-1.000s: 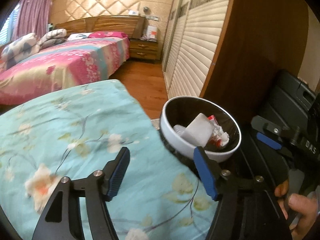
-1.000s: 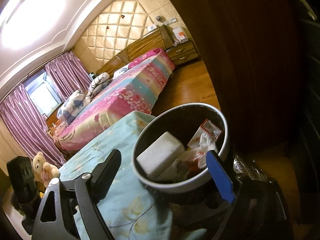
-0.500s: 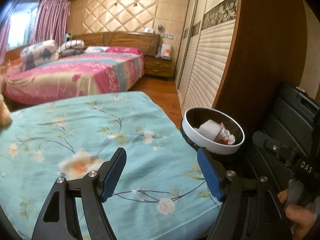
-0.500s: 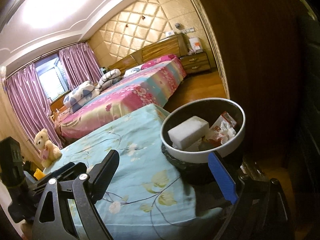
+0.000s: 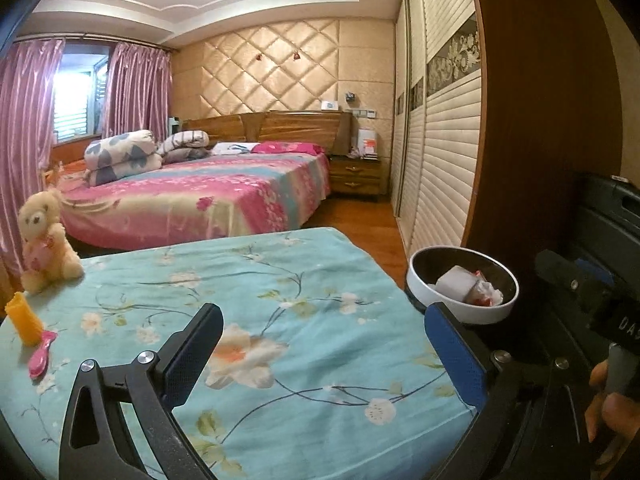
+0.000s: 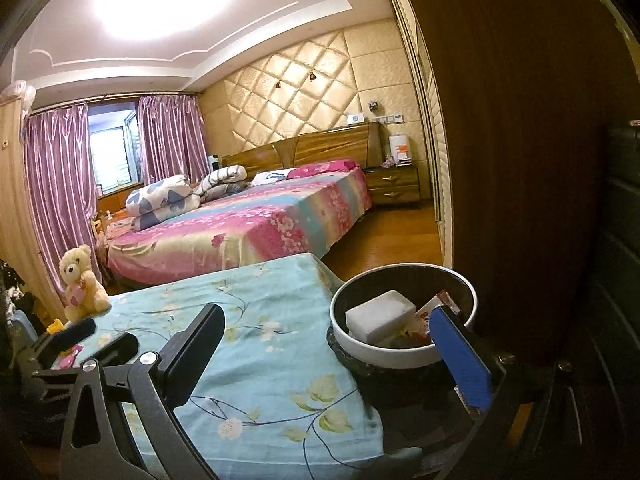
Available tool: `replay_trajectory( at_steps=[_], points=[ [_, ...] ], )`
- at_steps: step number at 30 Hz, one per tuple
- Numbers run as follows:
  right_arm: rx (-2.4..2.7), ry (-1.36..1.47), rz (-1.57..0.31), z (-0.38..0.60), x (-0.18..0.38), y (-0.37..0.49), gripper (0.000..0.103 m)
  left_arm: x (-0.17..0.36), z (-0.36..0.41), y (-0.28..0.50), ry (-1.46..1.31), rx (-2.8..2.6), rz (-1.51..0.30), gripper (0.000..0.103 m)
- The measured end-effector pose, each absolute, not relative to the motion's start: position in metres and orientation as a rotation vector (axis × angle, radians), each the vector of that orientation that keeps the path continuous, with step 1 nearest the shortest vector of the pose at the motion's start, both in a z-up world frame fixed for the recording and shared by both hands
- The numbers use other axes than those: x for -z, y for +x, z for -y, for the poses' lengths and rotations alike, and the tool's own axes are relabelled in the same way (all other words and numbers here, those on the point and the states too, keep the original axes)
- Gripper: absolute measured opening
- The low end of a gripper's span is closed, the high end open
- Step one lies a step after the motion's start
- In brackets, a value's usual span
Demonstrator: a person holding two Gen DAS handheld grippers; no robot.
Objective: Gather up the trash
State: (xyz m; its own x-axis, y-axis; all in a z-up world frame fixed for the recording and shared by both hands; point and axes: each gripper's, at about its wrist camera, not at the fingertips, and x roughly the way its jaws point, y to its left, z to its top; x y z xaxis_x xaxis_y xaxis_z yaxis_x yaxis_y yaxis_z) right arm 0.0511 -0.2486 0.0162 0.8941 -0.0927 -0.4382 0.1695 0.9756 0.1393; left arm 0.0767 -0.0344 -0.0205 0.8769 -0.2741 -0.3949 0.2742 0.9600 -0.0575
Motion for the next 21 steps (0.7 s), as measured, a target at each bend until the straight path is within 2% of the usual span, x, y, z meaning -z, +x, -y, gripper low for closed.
replay_trajectory(
  at_steps=[21],
  points=[
    [0.132,0.128,-0.448,0.234,-0.002,0.048,0.103,0.030,0.033,0.071,0.022,0.218,-0.362,0.102]
  ],
)
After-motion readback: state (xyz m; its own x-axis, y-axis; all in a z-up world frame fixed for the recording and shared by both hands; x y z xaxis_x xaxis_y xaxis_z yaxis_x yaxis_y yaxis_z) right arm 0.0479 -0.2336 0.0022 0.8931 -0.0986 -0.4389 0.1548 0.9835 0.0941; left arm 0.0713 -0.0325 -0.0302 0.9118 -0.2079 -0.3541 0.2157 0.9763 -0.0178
